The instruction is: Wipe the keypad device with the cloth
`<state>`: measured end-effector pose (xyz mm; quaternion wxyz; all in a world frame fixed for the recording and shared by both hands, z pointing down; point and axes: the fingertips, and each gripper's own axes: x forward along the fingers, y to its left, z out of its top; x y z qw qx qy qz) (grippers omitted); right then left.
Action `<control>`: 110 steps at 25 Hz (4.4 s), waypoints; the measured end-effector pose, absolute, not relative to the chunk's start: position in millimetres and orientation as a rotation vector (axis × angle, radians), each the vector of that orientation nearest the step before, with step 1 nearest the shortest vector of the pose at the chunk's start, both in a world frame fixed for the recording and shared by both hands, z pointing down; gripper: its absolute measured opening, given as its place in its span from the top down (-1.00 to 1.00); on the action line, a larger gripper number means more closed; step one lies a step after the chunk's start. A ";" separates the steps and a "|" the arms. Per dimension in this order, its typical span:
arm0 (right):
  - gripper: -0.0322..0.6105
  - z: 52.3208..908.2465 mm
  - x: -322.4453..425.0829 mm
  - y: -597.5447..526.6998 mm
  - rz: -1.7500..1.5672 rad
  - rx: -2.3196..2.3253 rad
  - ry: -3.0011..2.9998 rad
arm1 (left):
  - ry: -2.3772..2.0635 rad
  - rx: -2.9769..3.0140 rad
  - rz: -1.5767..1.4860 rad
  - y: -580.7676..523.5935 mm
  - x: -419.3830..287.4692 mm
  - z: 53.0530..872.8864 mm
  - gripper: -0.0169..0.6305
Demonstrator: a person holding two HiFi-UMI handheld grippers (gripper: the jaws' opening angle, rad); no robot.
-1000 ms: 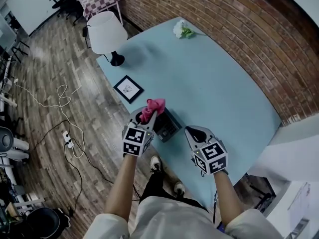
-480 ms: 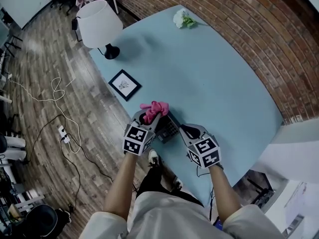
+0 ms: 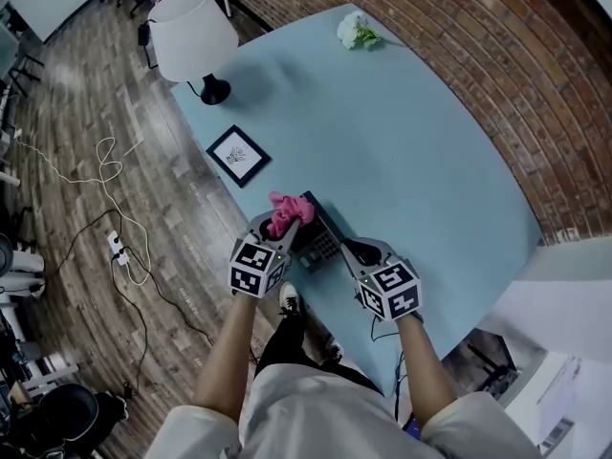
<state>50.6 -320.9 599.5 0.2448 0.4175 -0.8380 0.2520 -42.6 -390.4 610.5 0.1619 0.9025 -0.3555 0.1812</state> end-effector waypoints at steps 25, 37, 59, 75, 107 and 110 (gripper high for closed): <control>0.76 601.5 49.6 -320.9 0.762 1.167 -2.380 | -0.970 2.368 0.558 -310.2 -64.0 674.6 0.62; 0.77 602.0 48.3 -320.7 0.792 1.143 -2.413 | -0.876 2.347 0.450 -278.6 -28.7 661.6 0.63; 0.78 600.4 47.9 -320.5 0.819 1.065 -2.483 | -0.909 2.508 0.457 -319.2 0.3 613.8 0.66; 0.78 601.8 42.7 -319.4 0.821 0.922 -2.499 | -1.055 2.474 0.407 -410.0 -22.4 617.6 0.64; 0.78 602.3 41.8 -320.9 0.835 0.935 -2.493 | -1.034 2.260 0.417 -321.9 -47.9 666.0 0.66; 0.78 602.2 41.9 -320.9 0.828 0.937 -2.490 | -1.004 2.277 0.406 -313.2 -38.7 658.5 0.66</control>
